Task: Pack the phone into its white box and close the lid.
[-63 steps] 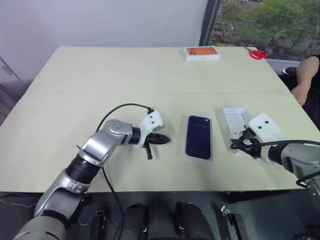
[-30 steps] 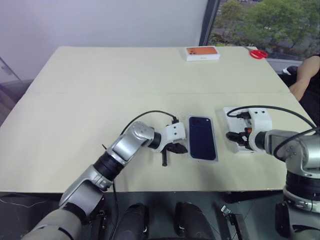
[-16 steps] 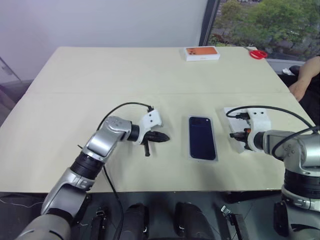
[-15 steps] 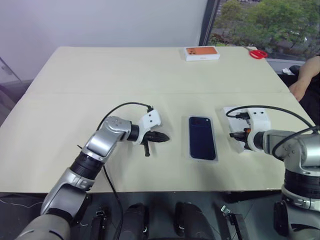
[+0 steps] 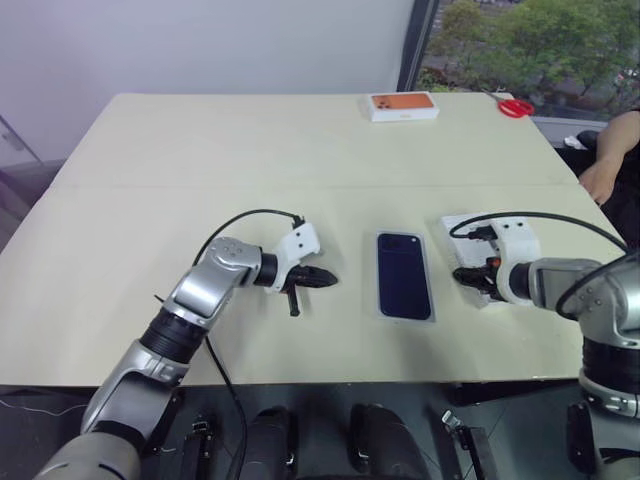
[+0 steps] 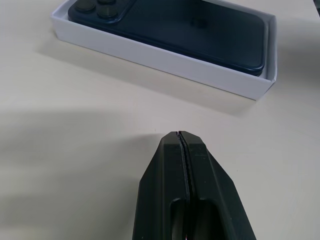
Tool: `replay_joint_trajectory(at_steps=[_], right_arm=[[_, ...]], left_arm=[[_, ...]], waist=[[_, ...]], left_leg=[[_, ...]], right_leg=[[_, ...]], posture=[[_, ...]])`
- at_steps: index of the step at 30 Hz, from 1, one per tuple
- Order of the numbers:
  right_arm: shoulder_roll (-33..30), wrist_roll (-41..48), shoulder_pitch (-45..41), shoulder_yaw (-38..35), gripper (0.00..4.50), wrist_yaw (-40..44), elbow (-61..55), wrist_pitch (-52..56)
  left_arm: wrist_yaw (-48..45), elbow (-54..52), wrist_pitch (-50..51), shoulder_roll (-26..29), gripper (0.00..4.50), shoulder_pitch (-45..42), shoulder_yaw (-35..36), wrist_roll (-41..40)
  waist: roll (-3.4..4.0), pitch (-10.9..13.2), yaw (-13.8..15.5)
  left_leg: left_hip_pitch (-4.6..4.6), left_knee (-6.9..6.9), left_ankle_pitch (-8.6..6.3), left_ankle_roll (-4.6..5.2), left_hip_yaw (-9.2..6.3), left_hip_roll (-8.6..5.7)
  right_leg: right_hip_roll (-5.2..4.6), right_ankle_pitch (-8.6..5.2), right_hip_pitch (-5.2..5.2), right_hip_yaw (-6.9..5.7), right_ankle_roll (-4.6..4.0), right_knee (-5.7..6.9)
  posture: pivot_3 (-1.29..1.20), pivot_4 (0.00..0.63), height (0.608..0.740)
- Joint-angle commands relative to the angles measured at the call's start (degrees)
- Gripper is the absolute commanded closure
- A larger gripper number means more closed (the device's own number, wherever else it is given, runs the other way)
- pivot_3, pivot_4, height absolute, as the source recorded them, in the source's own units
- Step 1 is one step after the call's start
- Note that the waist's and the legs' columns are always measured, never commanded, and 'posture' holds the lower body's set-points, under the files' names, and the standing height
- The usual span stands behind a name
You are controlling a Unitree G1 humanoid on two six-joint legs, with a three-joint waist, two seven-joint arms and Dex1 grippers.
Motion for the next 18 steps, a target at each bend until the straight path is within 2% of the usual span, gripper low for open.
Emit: replay_joint_trajectory(at_steps=[1, 7, 9, 11, 15, 18], right_arm=[[-0.6, 1.1, -1.8, -0.3, 1.08, -0.8, 2.5, 0.4], [-1.6, 2.0, -3.3, 1.5, 1.08, -0.9, 5.8, 0.4], [-1.8, 2.3, -3.7, 1.8, 1.60, -1.0, 6.3, 0.4], [-1.9, 2.8, -4.2, 1.8, 2.37, -1.1, 6.5, 0.4], [-2.0, 3.8, -4.5, 1.7, 4.48, -1.6, 6.6, 0.4], [-2.2, 5.5, -4.7, 0.5, 4.48, -2.1, 5.8, 0.4]], left_arm=[[-1.1, -3.1, 0.1, 0.2, 4.50, 0.1, 0.5, -1.2], [-3.5, -5.3, 0.1, 1.3, 4.50, 1.3, 0.6, -2.8], [-4.5, -6.4, 0.2, 1.9, 4.50, 1.7, 1.0, -3.8], [-5.0, -7.3, 0.3, 2.3, 4.50, 2.1, 1.4, -4.7], [-4.8, -7.6, 0.1, 2.6, 4.50, 2.3, 1.7, -5.1], [-5.5, -7.9, -1.8, 3.0, 4.50, 2.7, 2.2, -5.6]], waist=[[0.00, 0.0, 0.0], [0.00, 0.0, 0.0], [0.00, 0.0, -0.1], [0.00, 0.0, -0.1], [0.00, 0.0, -0.1], [0.00, 0.0, 0.0]], left_leg=[[0.00, 0.00, 0.00, 0.00, 0.00, 0.00], [0.00, 0.00, 0.00, 0.00, 0.00, 0.01], [0.00, 0.00, 0.00, 0.00, 0.00, 0.02], [0.00, 0.00, 0.00, 0.00, 0.00, 0.02], [0.00, 0.00, 0.00, 0.00, 0.00, 0.03], [0.00, 0.00, 0.00, 0.00, 0.00, 0.02]], right_leg=[[0.00, 0.00, 0.00, 0.00, 0.00, 0.00], [0.00, 0.00, 0.00, 0.00, 0.00, 0.00], [0.00, 0.00, 0.00, 0.00, -0.01, -0.01], [0.00, 0.00, 0.00, 0.02, -0.01, -0.01], [0.00, 0.00, 0.00, 0.03, -0.01, -0.01], [0.00, 0.00, 0.00, 0.02, -0.01, -0.02]], posture=[[0.00, 0.150, 0.740], [0.00, 0.150, 0.740], [0.00, 0.150, 0.740], [0.00, 0.150, 0.740], [0.00, 0.150, 0.740], [0.00, 0.150, 0.740]])
